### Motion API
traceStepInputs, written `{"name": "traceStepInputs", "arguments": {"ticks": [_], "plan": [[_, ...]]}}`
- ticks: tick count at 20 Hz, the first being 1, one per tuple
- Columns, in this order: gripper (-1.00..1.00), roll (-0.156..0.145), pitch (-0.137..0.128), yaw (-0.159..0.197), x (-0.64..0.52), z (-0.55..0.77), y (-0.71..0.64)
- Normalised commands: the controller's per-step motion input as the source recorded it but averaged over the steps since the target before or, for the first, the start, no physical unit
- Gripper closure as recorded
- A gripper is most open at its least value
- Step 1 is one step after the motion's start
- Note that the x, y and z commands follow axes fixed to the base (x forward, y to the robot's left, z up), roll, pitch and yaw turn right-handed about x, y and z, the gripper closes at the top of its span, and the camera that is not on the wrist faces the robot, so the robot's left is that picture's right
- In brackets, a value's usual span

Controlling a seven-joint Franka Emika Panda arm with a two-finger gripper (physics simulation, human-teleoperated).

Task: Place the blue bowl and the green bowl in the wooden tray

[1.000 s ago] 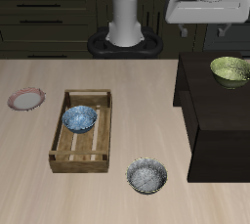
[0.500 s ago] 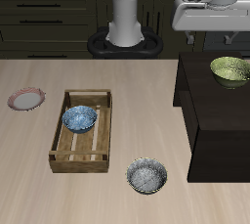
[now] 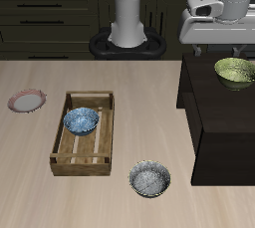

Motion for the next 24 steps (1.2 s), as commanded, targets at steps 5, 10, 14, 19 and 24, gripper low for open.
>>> {"name": "traceStepInputs", "arguments": {"ticks": [5,10,14,19,24], "plan": [[-1.00,0.012,0.042,0.013,0.05,-0.36,0.08],[-1.00,0.010,0.049,-0.013,-0.05,-0.28,0.01],[-1.00,0.025,0.035,-0.021,-0.10,-0.28,-0.02],[1.00,0.069,0.024,0.007,-0.25,-0.33,-0.03],[1.00,0.088,-0.002,-0.001,-0.27,-0.19,0.09]]}}
